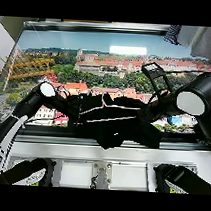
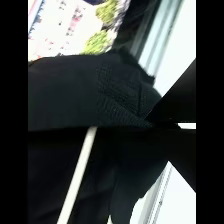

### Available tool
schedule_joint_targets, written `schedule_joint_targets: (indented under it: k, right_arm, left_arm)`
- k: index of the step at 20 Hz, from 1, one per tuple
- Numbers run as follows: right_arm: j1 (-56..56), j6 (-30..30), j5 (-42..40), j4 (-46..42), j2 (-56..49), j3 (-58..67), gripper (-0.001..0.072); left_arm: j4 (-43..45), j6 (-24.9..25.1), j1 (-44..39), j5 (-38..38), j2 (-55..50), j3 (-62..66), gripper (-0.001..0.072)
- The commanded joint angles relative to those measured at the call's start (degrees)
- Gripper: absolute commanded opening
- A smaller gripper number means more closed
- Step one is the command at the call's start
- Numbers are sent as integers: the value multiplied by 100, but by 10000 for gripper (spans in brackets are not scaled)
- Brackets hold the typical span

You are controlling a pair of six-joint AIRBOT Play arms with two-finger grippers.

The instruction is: Fold the clothes and pants, and hang the long-sleeved shirts on hangers.

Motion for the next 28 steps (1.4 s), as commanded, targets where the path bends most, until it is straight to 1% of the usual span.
schedule_joint_targets:
  k: [1,3,5,10,14,18,20,21,22,23,24,26,28]
  right_arm:
    - [9,9,-544,562,-2,66,22]
    - [9,140,-949,863,-2,66,22]
    - [63,144,-1307,1193,-4,66,21]
    - [697,354,-1969,1193,-168,66,22]
    - [1172,352,-2422,1193,-485,68,21]
    - [1209,352,-2437,1191,-568,70,23]
    - [1209,352,-2424,1196,-566,70,35]
    - [1207,350,-2404,1196,-560,70,56]
    - [1207,348,-2358,1193,-542,72,259]
    - [1207,317,-2273,1193,-507,74,564]
    - [1193,166,-2149,1193,-433,74,683]
    - [1023,-297,-1755,1237,-201,74,683]
    - [564,-841,-1338,1440,109,74,683]
  left_arm:
    - [-142,-24,-177,48,-11,37,17]
    - [-142,-26,-289,136,-11,37,18]
    - [-188,-37,-306,201,-11,37,18]
    - [-188,-133,-306,205,-11,39,18]
    - [-186,-136,-304,203,-11,39,18]
    - [-186,-133,-306,190,-11,37,18]
    - [-186,-133,-306,192,-11,37,18]
    - [-186,-133,-306,190,-11,37,18]
    - [-186,-136,-306,188,-11,37,18]
    - [-184,-136,-306,186,-11,37,18]
    - [-186,-133,-306,188,-11,37,18]
    - [-184,-133,-306,184,-11,37,18]
    - [-184,-133,-306,184,-11,37,18]
